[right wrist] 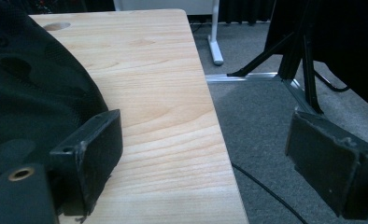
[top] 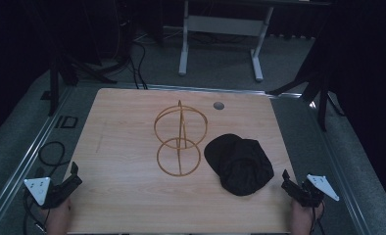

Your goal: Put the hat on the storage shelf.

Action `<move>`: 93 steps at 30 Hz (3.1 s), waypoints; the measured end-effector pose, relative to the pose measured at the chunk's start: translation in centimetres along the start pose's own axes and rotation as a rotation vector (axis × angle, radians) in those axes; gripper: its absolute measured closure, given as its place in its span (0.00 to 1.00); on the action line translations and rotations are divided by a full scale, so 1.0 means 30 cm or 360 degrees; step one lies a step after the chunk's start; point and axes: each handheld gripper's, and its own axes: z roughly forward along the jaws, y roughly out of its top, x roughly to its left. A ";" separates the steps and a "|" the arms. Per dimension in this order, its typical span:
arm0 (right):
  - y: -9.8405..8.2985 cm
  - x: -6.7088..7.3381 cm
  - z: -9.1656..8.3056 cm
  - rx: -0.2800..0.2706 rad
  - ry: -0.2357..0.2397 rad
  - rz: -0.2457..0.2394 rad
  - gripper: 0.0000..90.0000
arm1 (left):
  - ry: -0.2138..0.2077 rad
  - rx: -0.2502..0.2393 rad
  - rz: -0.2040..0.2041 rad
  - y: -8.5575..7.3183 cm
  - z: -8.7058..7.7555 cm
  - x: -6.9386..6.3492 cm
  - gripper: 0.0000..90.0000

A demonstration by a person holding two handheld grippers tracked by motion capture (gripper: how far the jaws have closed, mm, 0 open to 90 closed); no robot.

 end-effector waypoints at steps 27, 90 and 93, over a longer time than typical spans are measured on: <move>0.208 0.073 -0.056 0.0209 0.0684 -0.0234 0.14 | -0.0042 0.0000 0.0021 0.000 -0.001 -0.002 0.02; 0.346 0.353 0.045 0.0432 0.0885 -0.0589 0.96 | -0.0080 -0.0007 0.0047 -0.001 -0.001 -0.008 0.02; 0.382 0.339 0.024 0.0387 0.0874 -0.0561 0.96 | -0.0081 -0.0006 0.0050 -0.001 -0.001 -0.008 0.02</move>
